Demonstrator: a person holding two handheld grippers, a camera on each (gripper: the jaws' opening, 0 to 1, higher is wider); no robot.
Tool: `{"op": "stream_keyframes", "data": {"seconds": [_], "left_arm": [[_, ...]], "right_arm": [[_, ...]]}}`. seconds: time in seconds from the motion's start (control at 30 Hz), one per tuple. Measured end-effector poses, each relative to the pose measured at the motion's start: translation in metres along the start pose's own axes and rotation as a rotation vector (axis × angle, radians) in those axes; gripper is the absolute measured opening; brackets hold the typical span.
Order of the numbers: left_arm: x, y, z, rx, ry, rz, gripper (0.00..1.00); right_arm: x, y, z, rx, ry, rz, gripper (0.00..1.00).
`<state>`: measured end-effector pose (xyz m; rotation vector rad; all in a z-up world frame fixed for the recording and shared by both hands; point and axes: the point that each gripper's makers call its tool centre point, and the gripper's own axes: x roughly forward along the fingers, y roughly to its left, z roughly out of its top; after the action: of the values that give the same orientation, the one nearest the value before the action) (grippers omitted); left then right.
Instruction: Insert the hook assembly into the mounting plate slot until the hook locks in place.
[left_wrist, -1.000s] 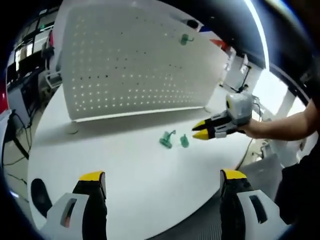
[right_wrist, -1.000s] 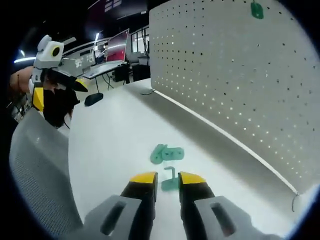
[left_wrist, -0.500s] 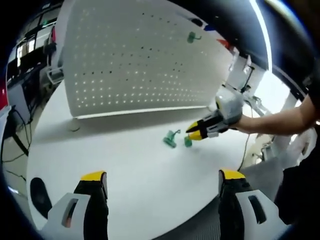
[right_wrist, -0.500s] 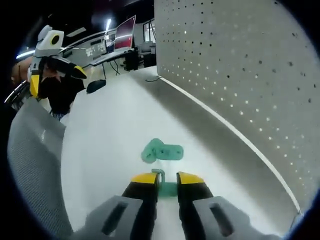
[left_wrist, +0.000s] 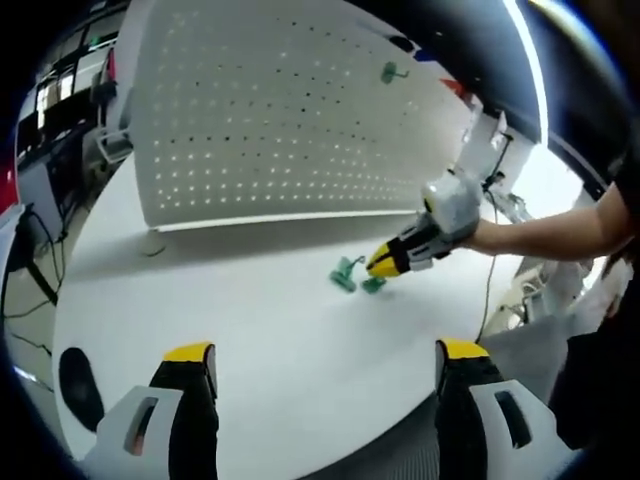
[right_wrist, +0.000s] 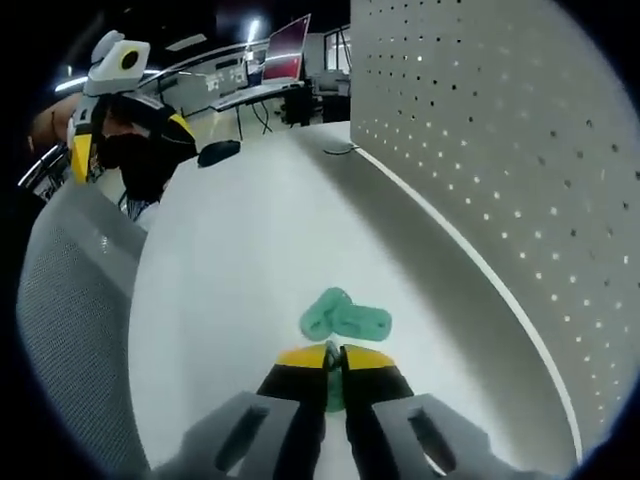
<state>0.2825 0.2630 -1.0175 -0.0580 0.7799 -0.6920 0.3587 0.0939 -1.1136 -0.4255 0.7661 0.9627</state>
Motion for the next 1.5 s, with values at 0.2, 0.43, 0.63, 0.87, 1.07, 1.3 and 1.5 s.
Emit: {"op": "stream_keyframes", "data": {"seconds": [0.2, 0.43, 0.63, 0.87, 1.07, 1.3, 1.5], "left_arm": [[0.000, 0.000, 0.002, 0.002, -0.006, 0.001, 0.92], [-0.004, -0.001, 0.006, 0.014, -0.015, 0.001, 0.92], [-0.006, -0.004, 0.009, 0.026, -0.020, -0.005, 0.92], [-0.009, -0.010, 0.018, 0.045, -0.038, -0.013, 0.92], [-0.008, -0.019, 0.028, 0.077, -0.049, -0.030, 0.91], [-0.009, -0.026, 0.048, 0.062, -0.091, -0.051, 0.91], [-0.010, -0.031, 0.063, 0.062, -0.121, -0.063, 0.91]], "right_arm": [[-0.003, 0.003, -0.002, 0.114, -0.006, -0.006, 0.00], [-0.012, 0.000, 0.000, 0.233, -0.060, -0.040, 0.00], [-0.024, -0.005, 0.011, 0.275, -0.096, -0.059, 0.00], [-0.043, -0.013, 0.049, 0.388, -0.244, -0.113, 0.00], [-0.066, -0.013, 0.092, 0.463, -0.404, -0.154, 0.00], [-0.083, -0.002, 0.127, 0.511, -0.523, -0.173, 0.00], [-0.093, 0.015, 0.150, 0.560, -0.598, -0.143, 0.00]]}}
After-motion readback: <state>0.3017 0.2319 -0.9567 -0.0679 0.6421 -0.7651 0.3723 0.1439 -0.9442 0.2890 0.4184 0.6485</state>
